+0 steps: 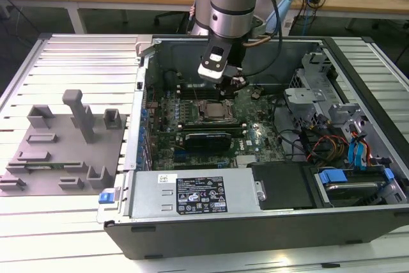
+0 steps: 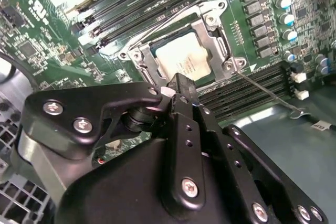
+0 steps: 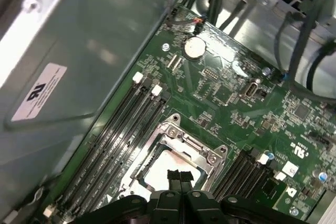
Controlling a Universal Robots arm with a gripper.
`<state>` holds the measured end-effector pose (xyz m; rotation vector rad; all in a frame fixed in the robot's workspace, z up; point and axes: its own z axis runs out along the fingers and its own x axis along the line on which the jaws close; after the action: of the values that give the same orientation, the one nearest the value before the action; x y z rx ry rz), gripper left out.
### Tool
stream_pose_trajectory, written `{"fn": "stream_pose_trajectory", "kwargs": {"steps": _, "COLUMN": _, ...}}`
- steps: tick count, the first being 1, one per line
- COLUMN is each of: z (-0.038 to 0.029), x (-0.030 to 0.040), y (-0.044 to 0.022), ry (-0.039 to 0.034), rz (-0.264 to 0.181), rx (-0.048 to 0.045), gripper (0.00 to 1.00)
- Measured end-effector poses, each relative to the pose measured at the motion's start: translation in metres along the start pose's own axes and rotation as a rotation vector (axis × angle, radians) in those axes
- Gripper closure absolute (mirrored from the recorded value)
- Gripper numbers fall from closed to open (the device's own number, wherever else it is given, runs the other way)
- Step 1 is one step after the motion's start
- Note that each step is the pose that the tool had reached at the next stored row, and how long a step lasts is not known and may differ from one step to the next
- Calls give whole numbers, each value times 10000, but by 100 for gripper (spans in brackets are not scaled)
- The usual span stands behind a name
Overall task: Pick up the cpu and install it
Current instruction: 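Close the cpu cover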
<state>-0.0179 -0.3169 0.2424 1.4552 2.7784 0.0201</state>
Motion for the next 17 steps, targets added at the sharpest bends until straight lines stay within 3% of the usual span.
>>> {"fn": "stream_pose_trajectory", "kwargs": {"steps": 17, "z": 0, "x": 0, "y": 0, "ry": 26, "rz": -1926, "rx": 3, "gripper": 89}}
